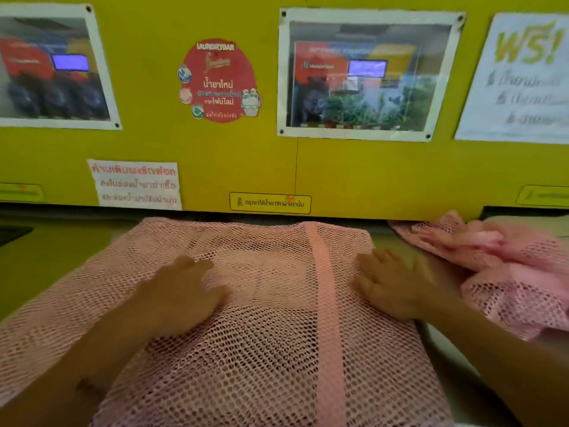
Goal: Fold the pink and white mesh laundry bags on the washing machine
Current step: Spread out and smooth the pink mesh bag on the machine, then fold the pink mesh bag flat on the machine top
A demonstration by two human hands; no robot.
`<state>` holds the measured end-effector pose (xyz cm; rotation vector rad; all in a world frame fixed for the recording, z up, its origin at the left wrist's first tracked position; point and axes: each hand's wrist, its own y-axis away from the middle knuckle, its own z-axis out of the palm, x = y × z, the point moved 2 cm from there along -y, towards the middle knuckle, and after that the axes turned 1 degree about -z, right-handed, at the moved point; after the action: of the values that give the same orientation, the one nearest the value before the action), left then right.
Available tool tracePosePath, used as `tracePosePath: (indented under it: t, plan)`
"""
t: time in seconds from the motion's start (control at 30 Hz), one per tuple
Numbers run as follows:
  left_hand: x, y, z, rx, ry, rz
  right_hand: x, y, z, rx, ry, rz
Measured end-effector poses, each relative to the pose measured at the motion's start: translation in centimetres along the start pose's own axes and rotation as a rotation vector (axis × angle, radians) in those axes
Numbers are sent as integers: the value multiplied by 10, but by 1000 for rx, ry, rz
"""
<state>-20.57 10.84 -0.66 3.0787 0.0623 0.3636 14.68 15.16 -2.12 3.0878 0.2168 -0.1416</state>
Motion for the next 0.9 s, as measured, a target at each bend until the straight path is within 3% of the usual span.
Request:
tracePosePath:
  t: [0.1,0.23,0.37,0.43,0.63,0.73,0.9]
  plan:
    - [18,-9,9,-27,21,90,-5,1,5,-89,-6,-10]
    - [16,-18,15,-195,-7,22,3,10,-5,-33,27,56]
    - [38,-20,1,-47,-4,87,4,25,-10,-56,-5,36]
    - [58,-13,-4,23,91,118,10,33,-25,19,4,4]
    - [145,18,-18,1,282,386,73,57,-103,228,-77,33]
    - [190,33,-23,-23,307,501,119,62,-118,130,38,138]
    - [273,40,-9,-38,300,558,166,73,-104,-118,137,91]
